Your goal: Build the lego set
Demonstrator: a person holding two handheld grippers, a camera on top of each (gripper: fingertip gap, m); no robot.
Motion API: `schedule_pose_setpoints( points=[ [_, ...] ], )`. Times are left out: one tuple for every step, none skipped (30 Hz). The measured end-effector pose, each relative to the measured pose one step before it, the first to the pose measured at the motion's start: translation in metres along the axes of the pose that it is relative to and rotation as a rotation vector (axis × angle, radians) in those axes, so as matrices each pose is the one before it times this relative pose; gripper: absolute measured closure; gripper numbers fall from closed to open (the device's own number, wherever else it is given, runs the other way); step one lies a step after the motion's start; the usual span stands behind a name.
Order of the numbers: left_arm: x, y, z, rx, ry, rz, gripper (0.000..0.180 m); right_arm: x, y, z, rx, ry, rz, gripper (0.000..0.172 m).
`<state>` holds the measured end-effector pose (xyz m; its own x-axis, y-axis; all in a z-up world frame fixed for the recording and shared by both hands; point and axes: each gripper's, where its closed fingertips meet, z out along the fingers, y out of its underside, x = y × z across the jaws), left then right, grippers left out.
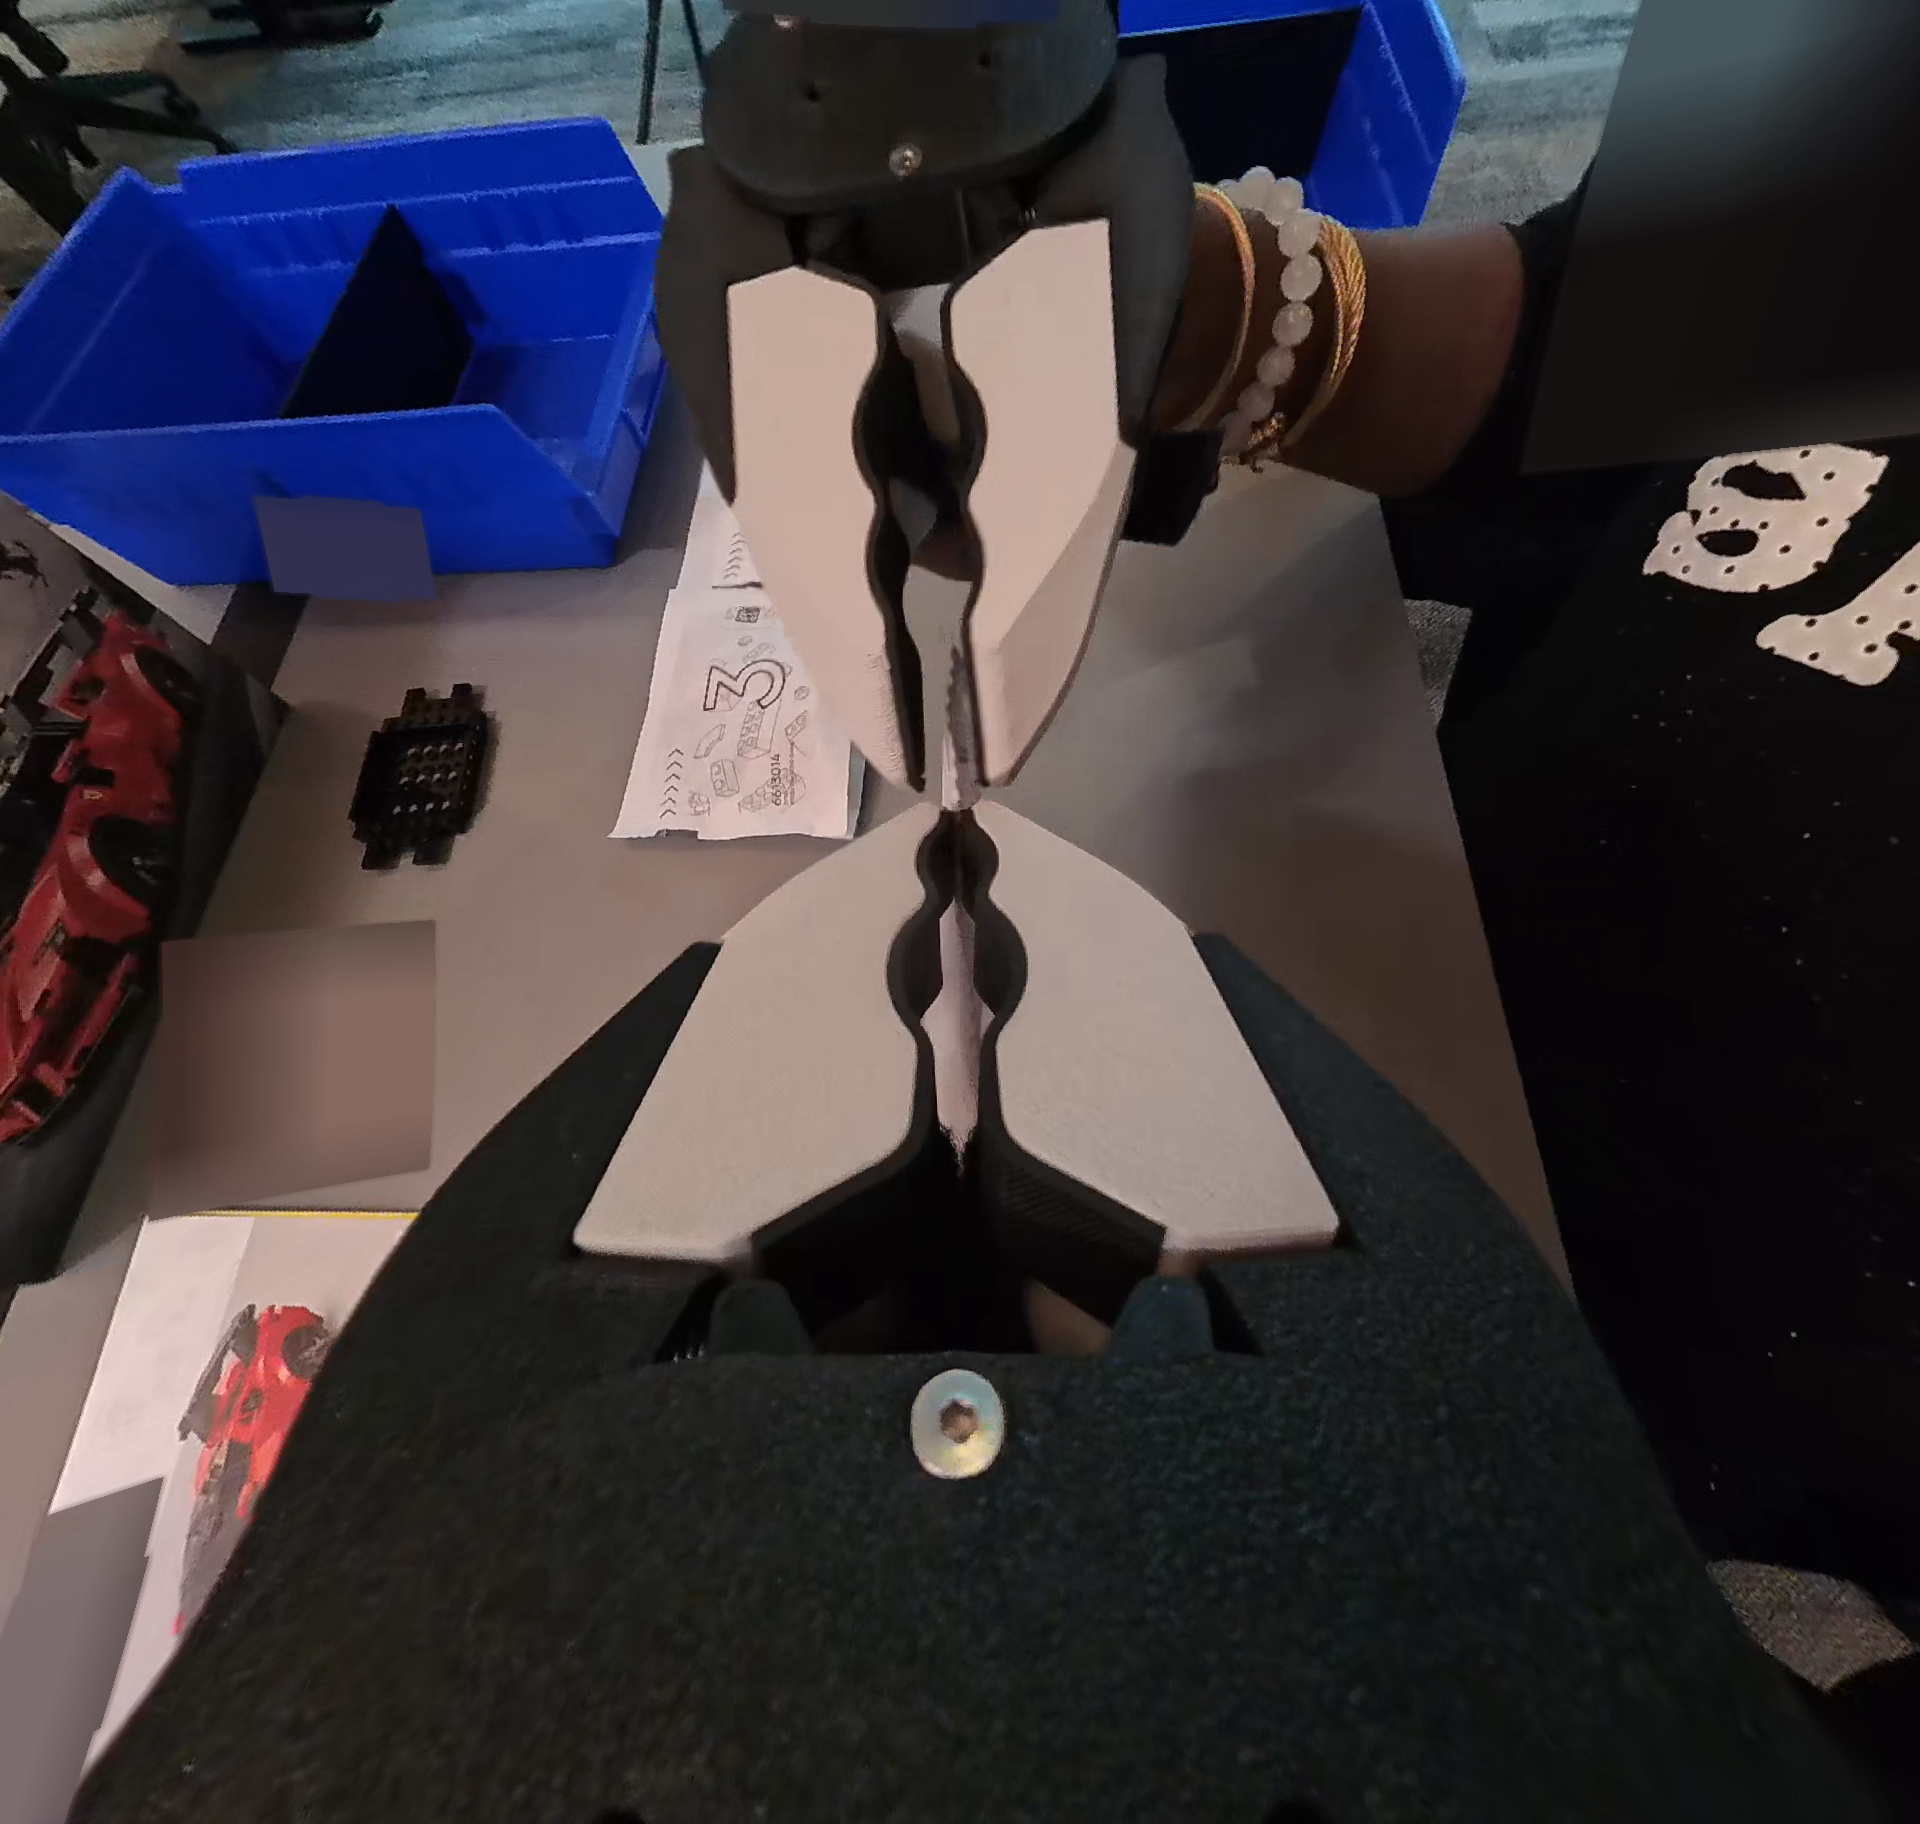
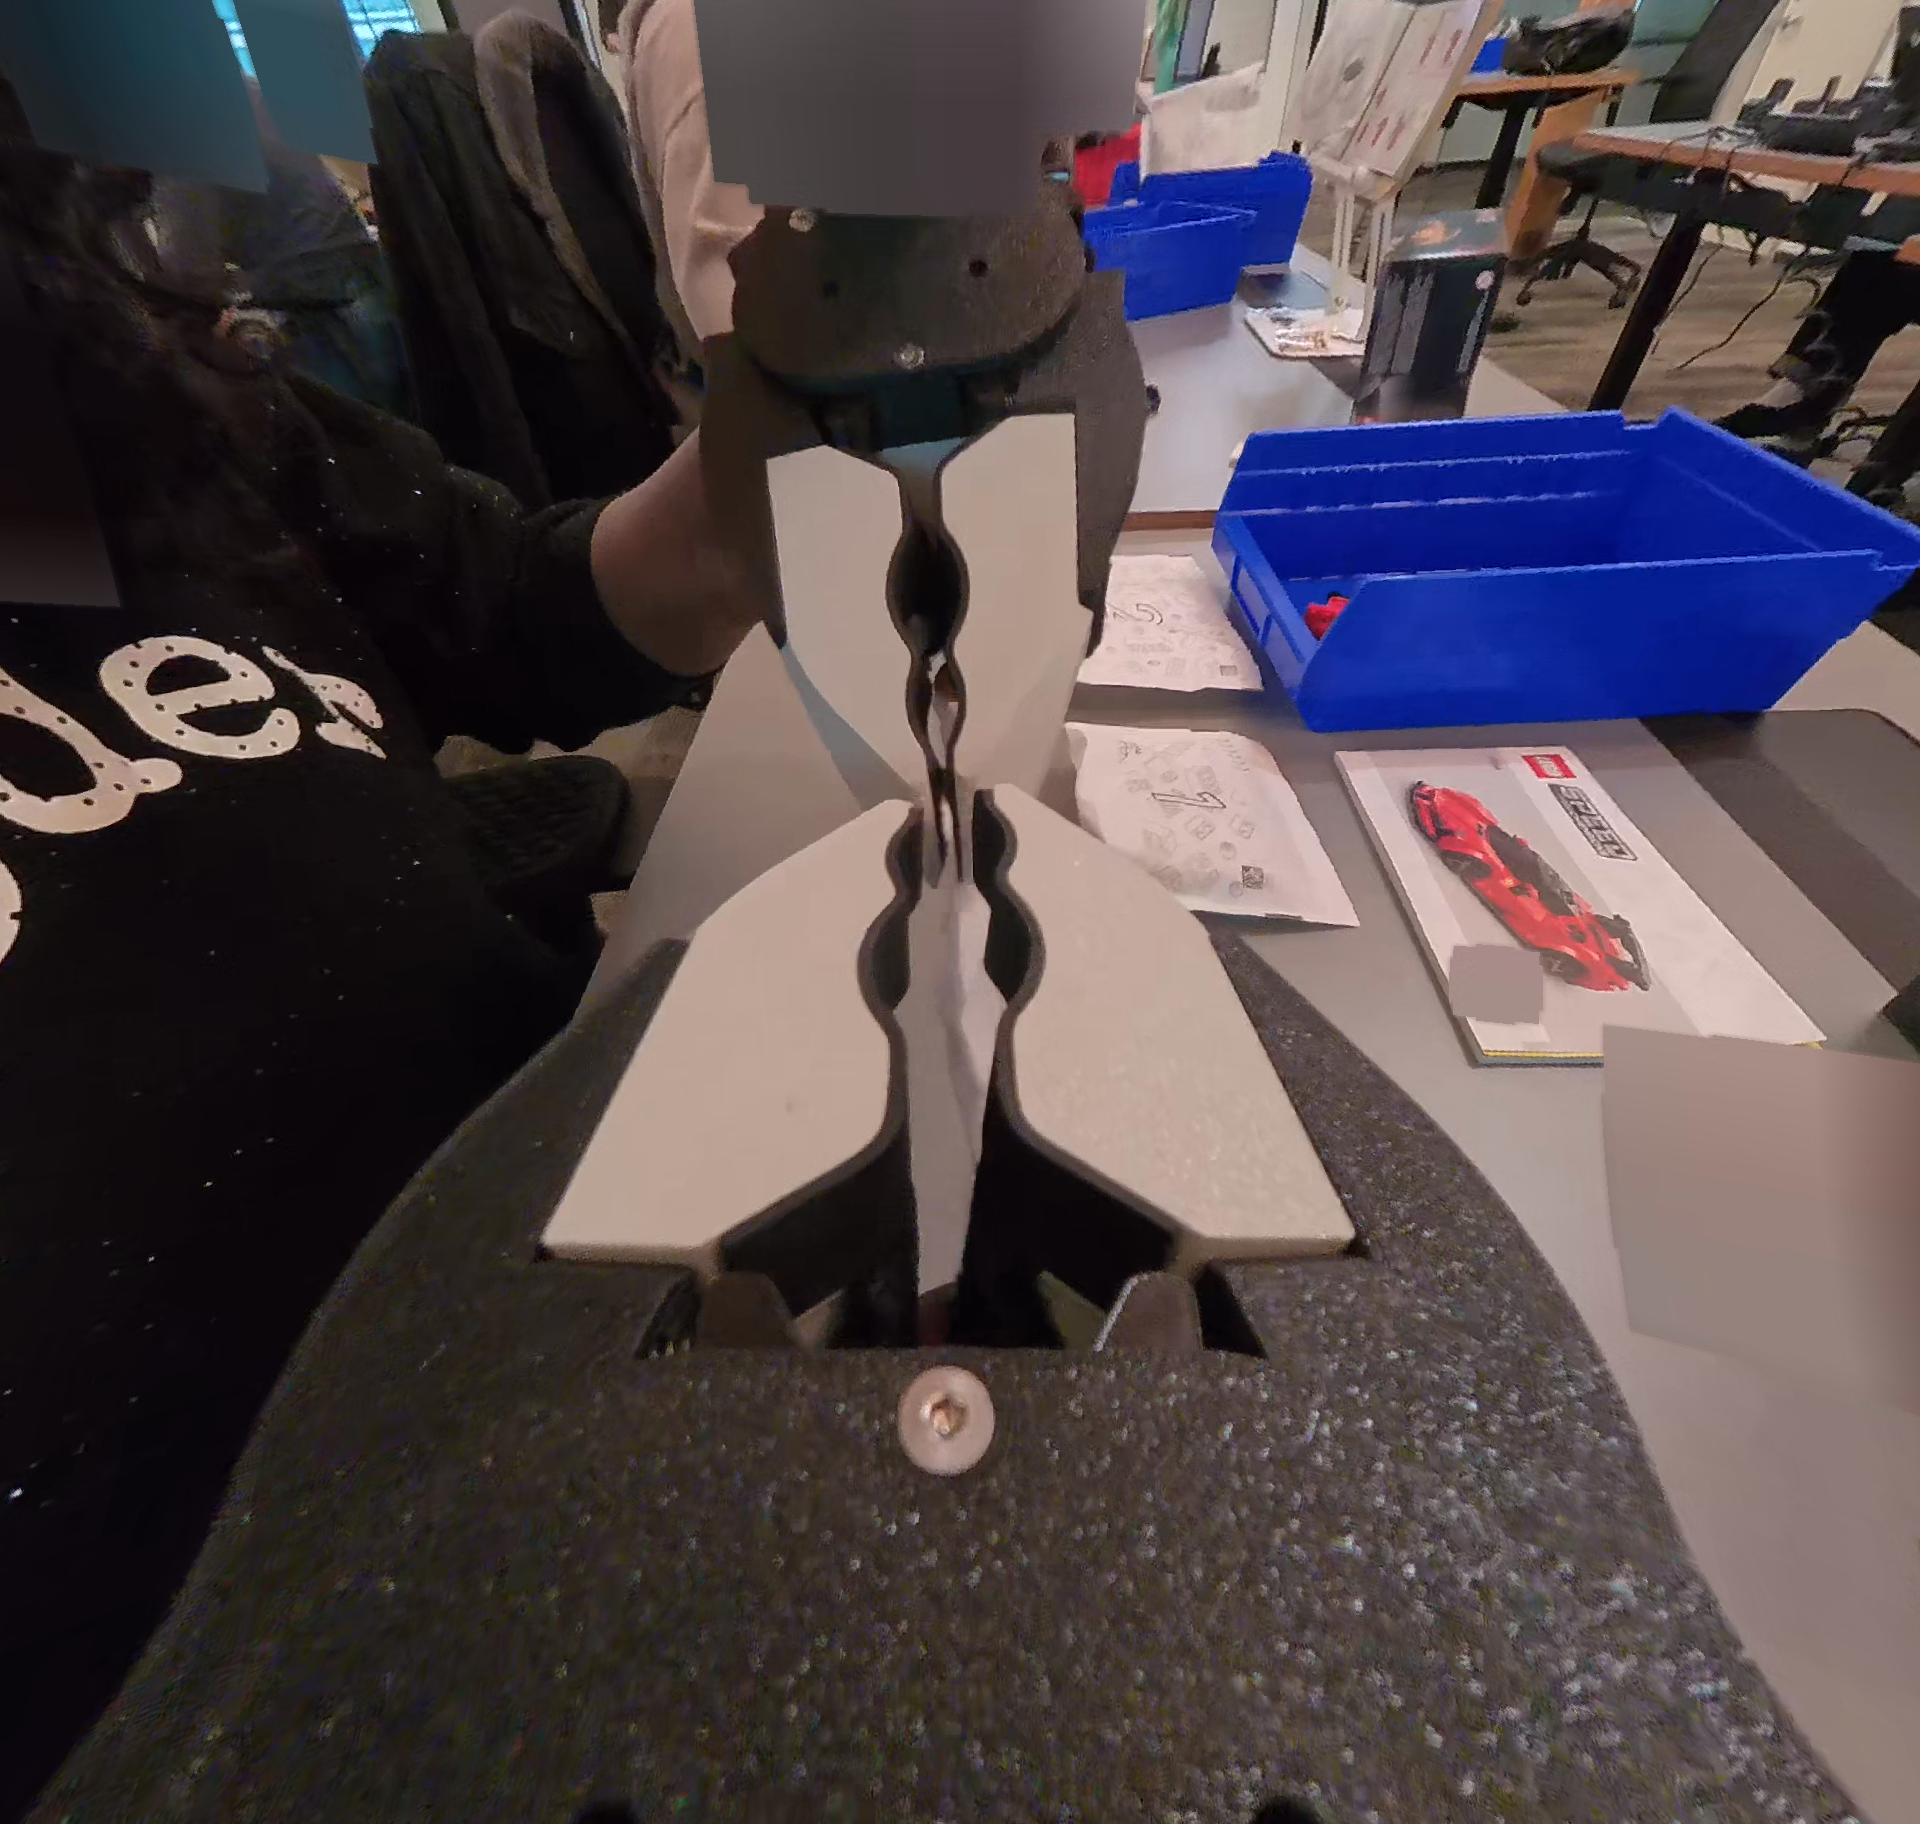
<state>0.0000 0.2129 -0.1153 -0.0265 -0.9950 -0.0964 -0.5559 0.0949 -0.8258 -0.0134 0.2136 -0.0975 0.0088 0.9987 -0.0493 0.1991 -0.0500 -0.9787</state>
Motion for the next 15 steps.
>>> schedule_pose_setpoints(
  points=[
    [0.0009,-0.00064,-0.00004,-0.0017,-0.0003,0.0096,0.18,0.00035,0.00057,0.00113,-0.0103,0.0053,-0.0027,0.165],
    [-0.00016,0.00068,-0.00042,-0.012,-0.008,0.0092,0.18,-0.00074,0.00098,0.00079,-0.0136,-0.0038,0.0,0.165],
    [0.00062,-0.00005,-0.0002,-0.0052,-0.0031,0.0086,0.18,-0.0007,-0.00008,0.0002,-0.0059,-0.0042,-0.0011,0.165],
    [0.00143,-0.00051,-0.00006,-0.0008,0.003,0.0084,0.18,-0.0007,-0.00035,-0.0001,-0.0022,-0.005,0.0003,0.166],
    [0.00033,0.00014,0.0001,-0.0063,-0.0032,0.0042,0.18,-0.00018,0.00041,0.00007,-0.0053,-0.0035,0.0129,0.167],
    [-0.00023,0.00063,0.00033,-0.0076,-0.0045,0.0035,0.18,0.00035,0.0007,0.00025,-0.0072,-0.002,0.0209,0.167],
    [0.00032,0.00068,0.00074,-0.0076,-0.0009,0.0041,0.18,0.00033,0.00098,0.00012,-0.0081,-0.0005,0.0113,0.168],
    [-0.00094,0.00146,0.00098,-0.012,-0.0133,0.0059,0.18,0.00087,0.00143,0.00017,-0.0097,0.0065,0.0029,0.169],
    [-0.00295,0.00173,0.00072,-0.0145,-0.03,0.0054,0.18,0.00074,0.00107,0.00009,-0.0056,0.0093,-0.0027,0.172],
    [-0.00386,-0.00044,-0.00021,0.0019,-0.0384,0.0061,0.18,0.00272,-0.00119,-0.00035,0.0162,0.0306,0.0022,0.172],
    [-0.00413,-0.00248,-0.00108,0.0168,-0.0439,0.003,0.18,0.00255,-0.0035,-0.001,0.0396,0.0279,0.0185,0.172],
    [-0.00281,-0.00353,-0.00135,0.0244,-0.0366,-0.006,0.18,0.00106,-0.00439,-0.00132,0.051,0.0124,0.0343,0.172],
    [-0.00164,-0.00461,-0.00134,0.0336,-0.0317,-0.0167,0.18,0.00013,-0.00521,-0.00151,0.0625,0.0042,0.0361,0.172],
    [-0.00177,-0.00349,-0.00076,0.0287,-0.0344,-0.0183,0.18,0.00018,-0.00427,-0.00097,0.062,0.0054,0.0421,0.172],
    [-0.00161,-0.00229,-0.00027,0.023,-0.0375,-0.0048,0.18,0.00024,-0.00303,-0.00053,0.0581,0.0061,0.0411,0.172]
  ],
)
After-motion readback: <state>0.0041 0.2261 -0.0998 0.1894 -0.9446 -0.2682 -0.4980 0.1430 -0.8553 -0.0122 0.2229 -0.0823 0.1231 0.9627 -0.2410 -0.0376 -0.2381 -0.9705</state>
